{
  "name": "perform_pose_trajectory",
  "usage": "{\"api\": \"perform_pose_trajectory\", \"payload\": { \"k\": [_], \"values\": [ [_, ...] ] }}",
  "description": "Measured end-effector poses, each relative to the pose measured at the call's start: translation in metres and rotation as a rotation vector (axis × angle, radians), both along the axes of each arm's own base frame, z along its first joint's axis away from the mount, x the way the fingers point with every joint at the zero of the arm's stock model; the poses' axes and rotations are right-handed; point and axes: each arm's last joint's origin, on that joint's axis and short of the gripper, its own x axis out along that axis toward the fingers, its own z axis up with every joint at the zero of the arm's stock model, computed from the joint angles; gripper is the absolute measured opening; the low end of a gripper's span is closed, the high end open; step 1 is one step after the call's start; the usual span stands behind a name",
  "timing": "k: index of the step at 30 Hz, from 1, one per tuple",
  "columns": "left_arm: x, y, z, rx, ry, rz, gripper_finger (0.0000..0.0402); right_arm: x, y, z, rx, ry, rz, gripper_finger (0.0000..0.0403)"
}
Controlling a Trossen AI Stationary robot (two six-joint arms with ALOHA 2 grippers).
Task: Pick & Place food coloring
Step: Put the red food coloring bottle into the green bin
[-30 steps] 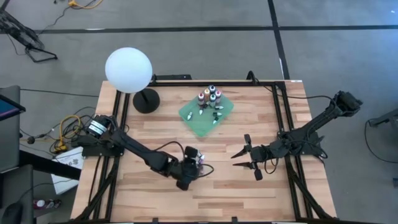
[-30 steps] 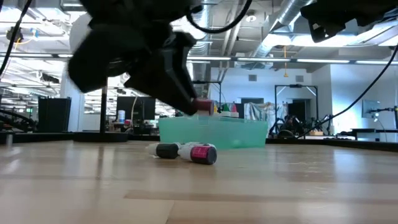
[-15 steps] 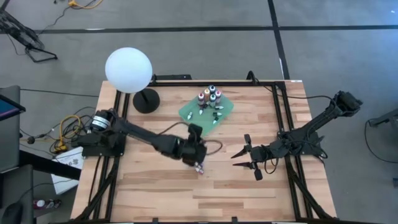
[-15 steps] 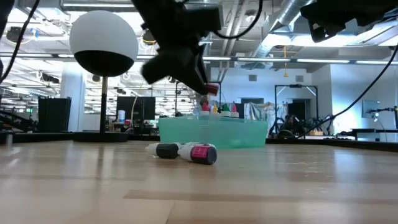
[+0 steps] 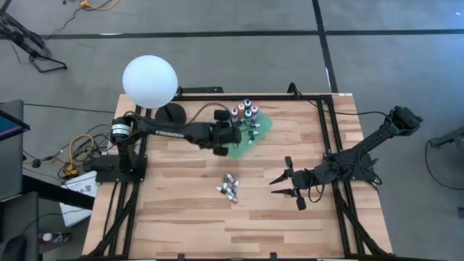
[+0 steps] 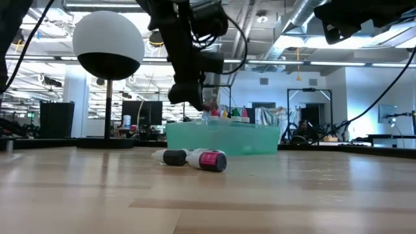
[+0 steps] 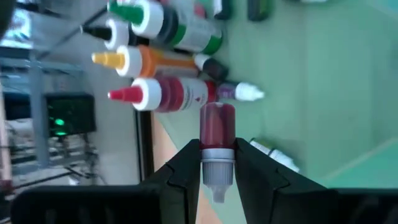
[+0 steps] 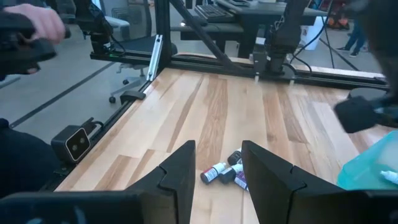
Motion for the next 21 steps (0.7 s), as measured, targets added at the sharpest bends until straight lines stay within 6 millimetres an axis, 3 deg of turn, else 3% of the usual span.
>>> {"api": "perform_pose_trajectory", "payload": {
  "k": [7, 21],
  "values": [
    [-0.006, 0.034, -0.001, -0.093, -0.004, 0.016, 0.0078, 0.0, 0.0, 0.0, -0.001, 0.001, 0.0, 0.0123],
    [-0.007, 0.057, 0.0, -0.123, -0.045, 0.002, 0.0078, 0.01, -0.007, -0.011, -0.005, 0.055, -0.059, 0.0123]
  ]
}}
